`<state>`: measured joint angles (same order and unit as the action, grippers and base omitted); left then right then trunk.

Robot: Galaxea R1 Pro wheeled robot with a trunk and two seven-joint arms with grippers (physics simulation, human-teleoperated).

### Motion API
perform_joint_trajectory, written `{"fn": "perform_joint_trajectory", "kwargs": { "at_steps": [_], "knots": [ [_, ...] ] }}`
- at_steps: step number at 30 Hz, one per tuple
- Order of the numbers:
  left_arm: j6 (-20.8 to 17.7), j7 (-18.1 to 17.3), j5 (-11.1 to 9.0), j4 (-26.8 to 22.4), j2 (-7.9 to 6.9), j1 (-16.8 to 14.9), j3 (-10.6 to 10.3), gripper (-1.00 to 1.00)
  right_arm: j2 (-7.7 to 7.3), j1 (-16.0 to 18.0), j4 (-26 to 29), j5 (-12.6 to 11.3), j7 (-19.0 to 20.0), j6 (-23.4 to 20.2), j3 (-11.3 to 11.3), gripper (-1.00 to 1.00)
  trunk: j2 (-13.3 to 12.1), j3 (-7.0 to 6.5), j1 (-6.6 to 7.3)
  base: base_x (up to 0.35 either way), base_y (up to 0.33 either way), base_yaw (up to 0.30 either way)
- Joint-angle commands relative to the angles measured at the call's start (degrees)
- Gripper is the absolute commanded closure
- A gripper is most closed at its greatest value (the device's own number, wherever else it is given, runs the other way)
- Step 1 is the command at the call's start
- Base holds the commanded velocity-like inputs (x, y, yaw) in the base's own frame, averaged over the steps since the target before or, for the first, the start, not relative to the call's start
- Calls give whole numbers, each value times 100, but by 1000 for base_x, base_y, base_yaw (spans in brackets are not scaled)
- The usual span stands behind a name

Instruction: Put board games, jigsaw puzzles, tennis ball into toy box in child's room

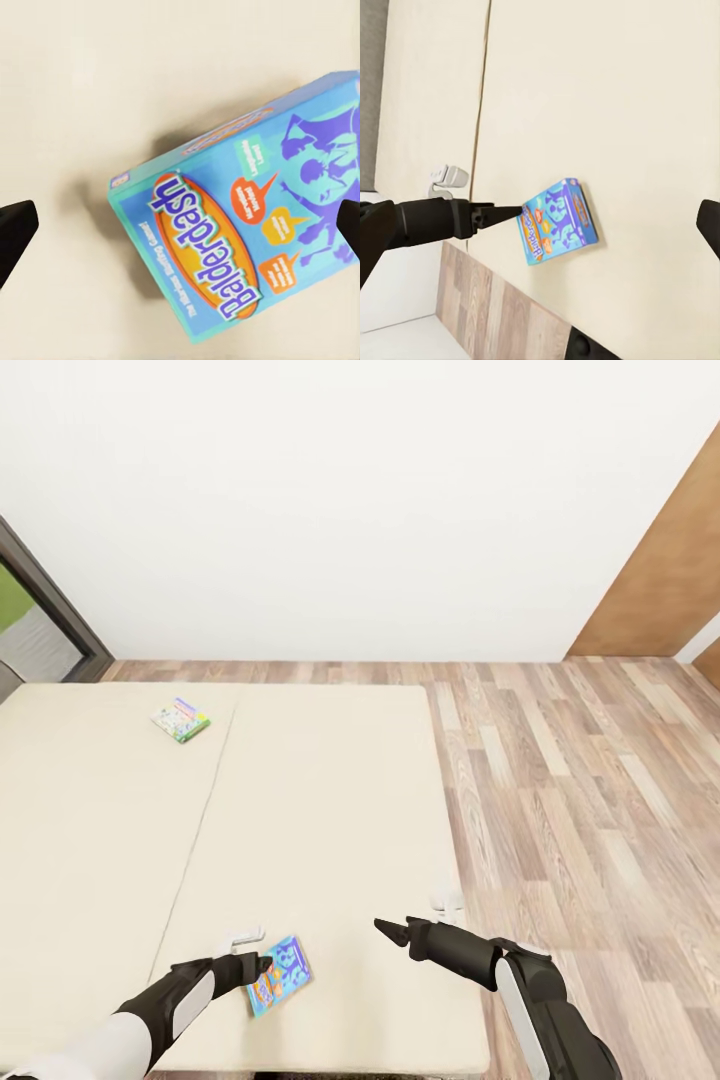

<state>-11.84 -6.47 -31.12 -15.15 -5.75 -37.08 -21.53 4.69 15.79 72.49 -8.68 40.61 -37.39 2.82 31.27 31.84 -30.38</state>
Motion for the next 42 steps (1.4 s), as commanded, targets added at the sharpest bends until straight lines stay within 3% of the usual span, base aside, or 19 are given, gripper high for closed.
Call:
{"fn": "perform_joint_trajectory", "kwargs": {
  "at_steps": [1,24,35,42],
  "knots": [
    [-20,-22,-28,-8,-5,-1,-24,-100,6,3,2,-20,16,-36,16,-100,7,16,-2,0,0,0],
    [32,-107,-19,12,-44,7,-45,-100,-2,3,1,-24,17,-34,14,-100,7,231,-2,0,0,0],
    [157,-680,-25,12,-85,7,-39,-100,-3,3,1,-25,17,-33,8,-100,7,334,-2,0,0,0],
    [229,-811,-26,12,-99,14,-35,-100,-2,3,1,-27,17,-32,6,-100,7,387,-2,0,0,0]
  ]
}}
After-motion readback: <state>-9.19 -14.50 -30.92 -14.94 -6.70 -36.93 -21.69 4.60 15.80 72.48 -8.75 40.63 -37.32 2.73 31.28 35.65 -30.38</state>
